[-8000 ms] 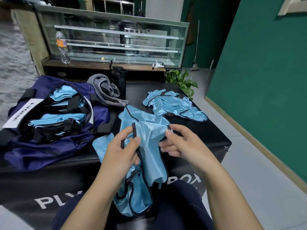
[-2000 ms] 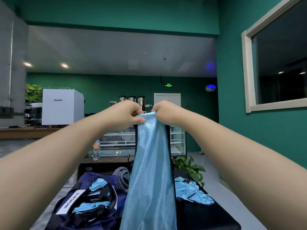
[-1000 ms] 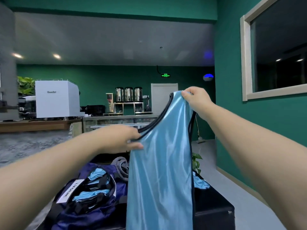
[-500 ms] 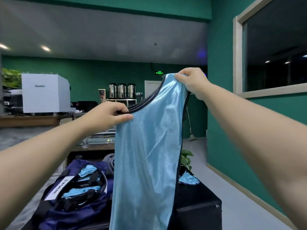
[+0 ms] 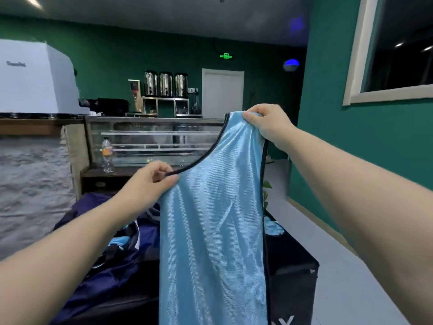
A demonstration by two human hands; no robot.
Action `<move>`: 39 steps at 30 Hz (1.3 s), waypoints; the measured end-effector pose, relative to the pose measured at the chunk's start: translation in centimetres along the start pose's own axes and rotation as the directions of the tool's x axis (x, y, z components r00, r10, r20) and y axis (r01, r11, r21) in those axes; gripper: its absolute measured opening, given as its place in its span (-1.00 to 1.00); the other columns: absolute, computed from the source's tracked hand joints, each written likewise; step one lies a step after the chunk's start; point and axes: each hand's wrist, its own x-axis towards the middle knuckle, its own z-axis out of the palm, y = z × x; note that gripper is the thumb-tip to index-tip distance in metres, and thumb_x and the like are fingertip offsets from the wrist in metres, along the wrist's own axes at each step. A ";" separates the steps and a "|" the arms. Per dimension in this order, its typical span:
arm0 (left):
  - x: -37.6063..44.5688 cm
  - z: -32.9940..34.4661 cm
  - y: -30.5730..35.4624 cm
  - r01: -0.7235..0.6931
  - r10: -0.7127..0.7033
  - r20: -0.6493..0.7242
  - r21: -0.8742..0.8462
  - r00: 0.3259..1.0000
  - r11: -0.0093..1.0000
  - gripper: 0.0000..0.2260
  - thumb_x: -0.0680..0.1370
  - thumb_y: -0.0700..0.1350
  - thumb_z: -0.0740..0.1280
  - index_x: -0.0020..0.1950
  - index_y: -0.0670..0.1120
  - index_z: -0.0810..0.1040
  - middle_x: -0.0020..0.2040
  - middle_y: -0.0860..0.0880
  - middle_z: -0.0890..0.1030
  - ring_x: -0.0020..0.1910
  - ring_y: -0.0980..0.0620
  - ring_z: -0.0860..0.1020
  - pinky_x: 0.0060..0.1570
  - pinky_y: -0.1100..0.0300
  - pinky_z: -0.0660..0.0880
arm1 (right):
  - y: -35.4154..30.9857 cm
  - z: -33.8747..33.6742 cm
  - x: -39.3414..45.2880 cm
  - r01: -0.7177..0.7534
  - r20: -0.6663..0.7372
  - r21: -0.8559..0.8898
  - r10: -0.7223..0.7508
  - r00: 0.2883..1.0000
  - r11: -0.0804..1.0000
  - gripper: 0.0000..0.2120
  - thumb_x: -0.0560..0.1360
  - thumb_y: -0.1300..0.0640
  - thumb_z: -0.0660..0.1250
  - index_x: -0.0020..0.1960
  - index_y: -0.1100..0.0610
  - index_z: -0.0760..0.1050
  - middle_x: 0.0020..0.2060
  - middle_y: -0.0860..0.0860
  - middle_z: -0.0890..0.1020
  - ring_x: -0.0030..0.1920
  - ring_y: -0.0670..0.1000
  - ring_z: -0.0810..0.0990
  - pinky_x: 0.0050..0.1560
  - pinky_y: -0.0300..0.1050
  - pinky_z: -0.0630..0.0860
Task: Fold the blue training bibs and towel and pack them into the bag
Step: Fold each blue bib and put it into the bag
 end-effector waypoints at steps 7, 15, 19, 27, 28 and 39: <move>2.2 6.5 -13.9 0.100 -0.107 0.036 0.156 0.994 0.983 -0.84 0.59 -0.19 0.26 -0.12 0.00 0.34 -0.41 0.01 0.28 -0.48 0.16 0.22 -0.43 0.35 0.24 | 12.6 9.5 1.5 -0.142 0.133 -0.076 0.151 0.980 0.987 -0.76 0.58 0.06 0.29 -0.01 0.24 0.59 -0.16 0.05 0.60 -0.12 -0.02 0.52 -0.08 -0.10 0.43; 6.6 9.7 -21.5 0.224 -0.224 -0.016 0.115 0.974 0.968 -0.79 0.57 -0.25 0.27 -0.05 0.07 0.34 -0.37 0.00 0.44 -0.43 0.16 0.35 -0.30 0.24 0.30 | 21.2 16.4 5.2 -0.206 0.214 -0.090 0.221 0.951 0.974 -0.85 0.58 0.10 0.29 -0.08 0.16 0.55 -0.14 0.00 0.57 -0.15 -0.07 0.48 -0.40 -0.55 0.30; 8.7 10.8 -24.8 0.249 -0.243 -0.107 0.043 0.964 0.968 -0.82 0.59 -0.30 0.23 0.00 -0.12 0.22 -0.41 0.03 0.40 -0.51 0.13 0.28 -0.43 0.33 0.26 | 24.9 19.2 7.6 -0.247 0.229 -0.082 0.260 0.938 0.966 -0.84 0.58 0.10 0.29 -0.09 0.18 0.56 -0.18 0.02 0.56 -0.24 -0.12 0.45 -0.44 -0.57 0.30; 12.6 12.4 -30.0 0.275 -0.270 -0.069 0.088 0.960 0.957 -0.67 0.59 -0.36 0.14 -0.05 -0.02 0.61 -0.16 0.07 0.61 -0.36 0.25 0.47 -0.36 0.50 0.34 | 30.9 24.6 11.0 -0.237 0.220 -0.072 0.247 0.944 0.969 -0.84 0.58 0.11 0.29 -0.09 0.18 0.55 -0.23 -0.05 0.54 -0.25 -0.15 0.46 -0.37 -0.53 0.34; 13.1 12.7 -30.4 0.275 -0.268 -0.077 0.095 0.960 0.957 -0.68 0.59 -0.35 0.15 0.00 -0.01 0.61 -0.09 0.04 0.62 -0.30 0.23 0.49 -0.30 0.53 0.36 | 31.6 25.2 11.2 -0.237 0.203 -0.068 0.246 0.948 0.969 -0.85 0.58 0.10 0.29 -0.11 0.15 0.54 -0.24 -0.06 0.54 -0.25 -0.15 0.46 -0.35 -0.50 0.34; 12.3 14.3 -36.3 0.290 -0.308 0.012 0.308 0.951 0.906 -0.71 0.52 -0.33 0.28 0.13 -0.05 0.65 0.04 0.12 0.60 0.12 0.06 0.53 0.12 0.33 0.31 | 34.9 28.7 7.7 -0.154 0.206 -0.277 0.215 0.955 0.949 -0.86 0.56 0.02 0.31 -0.11 0.06 0.55 -0.12 -0.08 0.57 -0.01 -0.01 0.53 0.08 0.00 0.45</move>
